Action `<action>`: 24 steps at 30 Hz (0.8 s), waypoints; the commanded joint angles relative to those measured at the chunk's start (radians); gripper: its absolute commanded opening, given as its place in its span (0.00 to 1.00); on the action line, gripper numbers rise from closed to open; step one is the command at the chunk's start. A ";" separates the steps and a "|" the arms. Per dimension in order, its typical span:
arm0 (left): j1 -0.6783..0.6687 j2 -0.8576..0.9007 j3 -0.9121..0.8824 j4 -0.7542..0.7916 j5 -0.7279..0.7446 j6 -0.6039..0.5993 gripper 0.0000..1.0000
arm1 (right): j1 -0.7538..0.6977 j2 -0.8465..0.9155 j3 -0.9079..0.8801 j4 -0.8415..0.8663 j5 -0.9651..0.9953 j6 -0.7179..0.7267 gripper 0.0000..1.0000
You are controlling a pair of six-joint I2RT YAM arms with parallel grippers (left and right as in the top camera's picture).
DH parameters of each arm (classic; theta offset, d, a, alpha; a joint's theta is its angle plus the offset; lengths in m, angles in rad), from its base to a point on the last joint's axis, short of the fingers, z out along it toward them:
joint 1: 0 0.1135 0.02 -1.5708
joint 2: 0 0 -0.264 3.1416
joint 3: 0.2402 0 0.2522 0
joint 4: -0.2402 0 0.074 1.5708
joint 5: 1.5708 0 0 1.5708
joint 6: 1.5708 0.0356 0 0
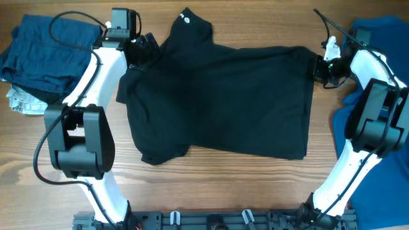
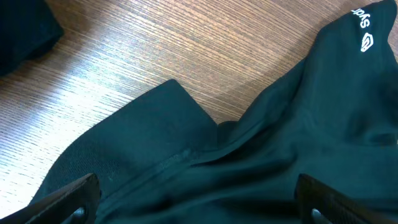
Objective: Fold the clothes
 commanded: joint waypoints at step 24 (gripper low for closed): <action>0.006 -0.006 0.006 0.000 -0.013 -0.002 1.00 | -0.007 -0.152 0.023 -0.089 0.227 0.068 0.21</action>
